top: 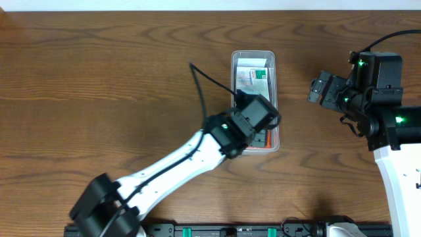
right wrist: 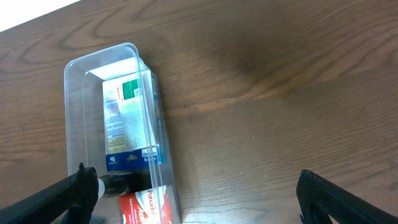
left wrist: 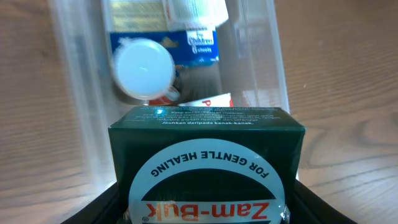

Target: Pack container

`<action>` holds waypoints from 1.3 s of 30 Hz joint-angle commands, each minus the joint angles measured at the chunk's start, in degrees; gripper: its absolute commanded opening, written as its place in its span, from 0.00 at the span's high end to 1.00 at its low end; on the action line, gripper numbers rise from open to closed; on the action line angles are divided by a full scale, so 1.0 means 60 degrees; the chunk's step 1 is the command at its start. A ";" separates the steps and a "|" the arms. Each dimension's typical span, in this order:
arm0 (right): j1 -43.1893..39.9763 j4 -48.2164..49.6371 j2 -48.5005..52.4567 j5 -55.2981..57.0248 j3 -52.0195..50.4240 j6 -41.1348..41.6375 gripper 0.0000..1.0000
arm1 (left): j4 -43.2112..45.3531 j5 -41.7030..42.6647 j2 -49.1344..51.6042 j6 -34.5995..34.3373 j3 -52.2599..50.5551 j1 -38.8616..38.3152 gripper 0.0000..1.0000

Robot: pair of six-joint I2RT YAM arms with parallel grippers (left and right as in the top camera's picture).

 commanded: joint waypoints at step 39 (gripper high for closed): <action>-0.0062 -0.0007 -0.0051 -0.0033 0.0131 0.0051 0.01 | -0.2579 -0.4197 -0.4433 0.2699 0.0084 0.1781 0.02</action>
